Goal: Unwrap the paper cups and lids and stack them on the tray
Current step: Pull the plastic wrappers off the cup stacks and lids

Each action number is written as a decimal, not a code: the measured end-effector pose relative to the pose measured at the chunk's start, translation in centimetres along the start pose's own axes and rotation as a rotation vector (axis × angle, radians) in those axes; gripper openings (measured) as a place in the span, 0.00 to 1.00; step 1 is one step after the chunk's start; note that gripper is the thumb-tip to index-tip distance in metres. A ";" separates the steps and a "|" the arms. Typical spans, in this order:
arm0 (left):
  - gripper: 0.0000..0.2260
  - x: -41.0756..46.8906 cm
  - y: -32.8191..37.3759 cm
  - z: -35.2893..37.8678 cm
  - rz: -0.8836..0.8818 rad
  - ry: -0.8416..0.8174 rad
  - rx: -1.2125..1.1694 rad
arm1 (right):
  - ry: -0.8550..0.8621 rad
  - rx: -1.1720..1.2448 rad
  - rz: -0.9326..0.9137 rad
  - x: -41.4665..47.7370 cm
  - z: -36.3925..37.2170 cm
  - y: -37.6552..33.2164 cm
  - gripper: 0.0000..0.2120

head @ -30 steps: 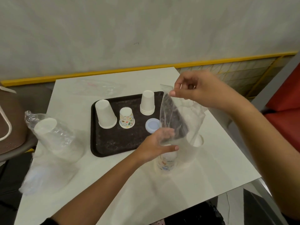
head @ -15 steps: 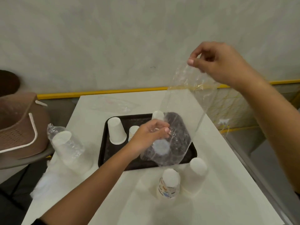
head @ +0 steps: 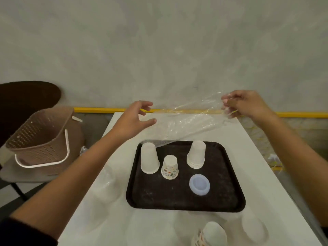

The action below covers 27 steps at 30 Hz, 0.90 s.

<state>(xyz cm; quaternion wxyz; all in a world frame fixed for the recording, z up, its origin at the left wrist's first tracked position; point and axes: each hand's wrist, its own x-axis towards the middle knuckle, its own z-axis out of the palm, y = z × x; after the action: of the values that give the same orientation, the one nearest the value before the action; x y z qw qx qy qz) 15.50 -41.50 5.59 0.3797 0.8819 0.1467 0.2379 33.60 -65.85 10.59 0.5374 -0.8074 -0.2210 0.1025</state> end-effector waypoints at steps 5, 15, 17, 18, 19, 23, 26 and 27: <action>0.16 3.5 -2.5 -3.7 -0.006 0.070 -0.002 | 0.058 0.260 0.207 4.6 4.1 3.3 0.07; 0.12 8.8 -10.1 -4.3 -0.061 -0.137 0.113 | 0.093 0.387 0.557 13.6 13.6 10.7 0.10; 0.12 10.9 -13.0 -3.4 -0.105 -0.205 0.154 | 0.086 0.319 0.646 17.0 15.5 13.0 0.15; 0.12 10.5 -13.2 -3.6 -0.113 -0.217 0.159 | 0.068 0.303 0.657 17.0 15.6 13.5 0.16; 0.12 10.3 -13.4 -3.9 -0.121 -0.204 0.148 | 0.045 0.269 0.662 17.2 15.6 14.0 0.17; 0.11 9.9 -14.4 -4.1 -0.144 -0.250 0.183 | -0.043 0.152 0.717 17.5 15.9 15.8 0.16; 0.12 10.1 -15.3 -4.0 -0.169 -0.247 0.184 | -0.142 0.067 0.745 17.7 16.8 16.4 0.18; 0.12 10.0 -15.4 -4.1 -0.177 -0.247 0.178 | -0.151 0.059 0.743 17.8 17.0 16.5 0.19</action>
<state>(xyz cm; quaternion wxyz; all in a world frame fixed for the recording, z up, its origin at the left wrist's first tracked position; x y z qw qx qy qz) 20.54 -24.29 -0.28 0.3344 0.9183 0.1963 0.0796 46.51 -48.98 -10.04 0.4686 -0.8069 0.0508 0.3560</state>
